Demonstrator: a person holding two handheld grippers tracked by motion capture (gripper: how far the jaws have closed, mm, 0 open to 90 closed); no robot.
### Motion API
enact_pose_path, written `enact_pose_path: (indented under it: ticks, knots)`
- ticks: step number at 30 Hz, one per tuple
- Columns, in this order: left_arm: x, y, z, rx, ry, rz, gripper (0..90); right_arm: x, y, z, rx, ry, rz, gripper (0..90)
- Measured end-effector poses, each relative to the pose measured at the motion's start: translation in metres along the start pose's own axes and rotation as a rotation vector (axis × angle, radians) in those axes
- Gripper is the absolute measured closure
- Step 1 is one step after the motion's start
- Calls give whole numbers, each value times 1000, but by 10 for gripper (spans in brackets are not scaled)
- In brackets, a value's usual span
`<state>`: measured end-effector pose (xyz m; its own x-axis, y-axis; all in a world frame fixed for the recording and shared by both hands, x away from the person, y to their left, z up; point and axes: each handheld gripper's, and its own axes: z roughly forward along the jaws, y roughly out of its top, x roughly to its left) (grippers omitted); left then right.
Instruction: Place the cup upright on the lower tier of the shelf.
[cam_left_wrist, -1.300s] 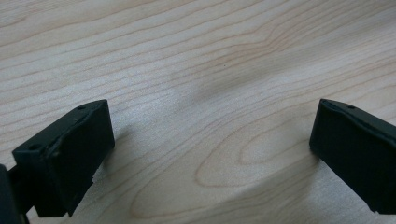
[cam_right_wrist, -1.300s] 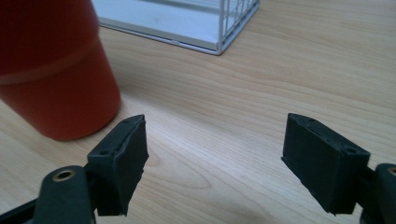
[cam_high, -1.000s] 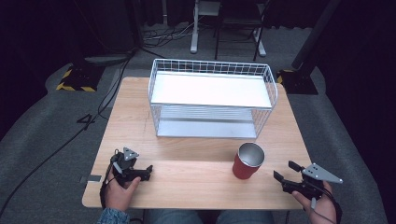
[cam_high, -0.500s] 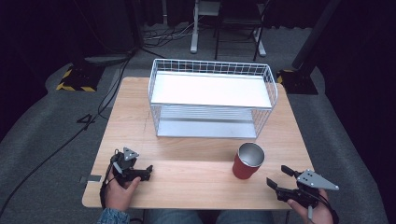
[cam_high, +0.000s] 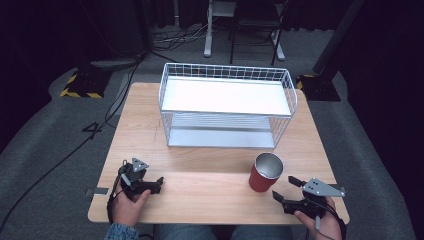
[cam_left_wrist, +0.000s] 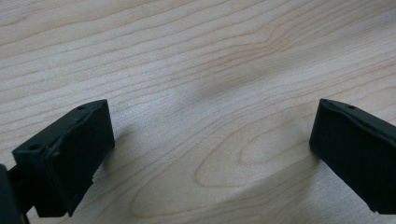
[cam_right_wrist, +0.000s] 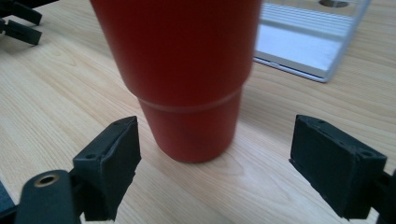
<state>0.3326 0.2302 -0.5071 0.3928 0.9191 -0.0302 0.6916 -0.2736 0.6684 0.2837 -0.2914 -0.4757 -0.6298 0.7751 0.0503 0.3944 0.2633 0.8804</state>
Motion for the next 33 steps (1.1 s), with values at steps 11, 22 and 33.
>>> enact_pose_path:
  ticks: [11, 22, 33]
  knots:
    - [0, 0, 0, 0, -1, 2, 2, 7, 5, 18, 0, 31, 8, 164]
    - [0, 0, 0, 0, 0, 2, 2, 8, 8, 41, 16, 56, 12, 161]
    - [0, 0, 0, 0, 0, 3, 2, 7, 9, 60, 33, 59, 27, 140]
